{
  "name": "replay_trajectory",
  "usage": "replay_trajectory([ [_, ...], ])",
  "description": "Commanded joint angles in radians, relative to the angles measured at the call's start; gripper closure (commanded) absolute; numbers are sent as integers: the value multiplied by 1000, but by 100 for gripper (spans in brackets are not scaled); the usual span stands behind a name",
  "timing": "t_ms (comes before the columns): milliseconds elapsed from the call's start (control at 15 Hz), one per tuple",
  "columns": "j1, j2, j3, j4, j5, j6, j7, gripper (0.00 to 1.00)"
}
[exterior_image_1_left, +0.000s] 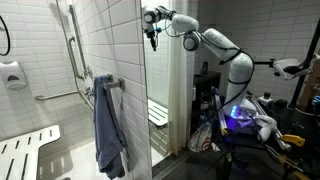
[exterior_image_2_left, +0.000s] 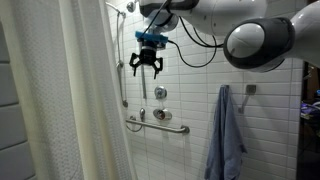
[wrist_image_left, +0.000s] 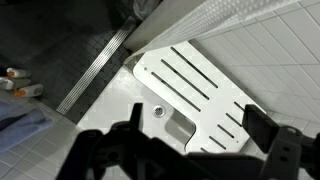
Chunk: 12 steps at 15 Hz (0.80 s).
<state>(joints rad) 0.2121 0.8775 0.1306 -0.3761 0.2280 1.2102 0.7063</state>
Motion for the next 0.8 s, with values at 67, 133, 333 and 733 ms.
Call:
replay_trajectory([
  [67,3,48,48,25,65,40,21,0],
  [133,5,55,59,24,80,49,19,0],
  [333,5,73,98,19,134,70,31,0],
  [733,-19,85,176,0,265,47,152,0],
])
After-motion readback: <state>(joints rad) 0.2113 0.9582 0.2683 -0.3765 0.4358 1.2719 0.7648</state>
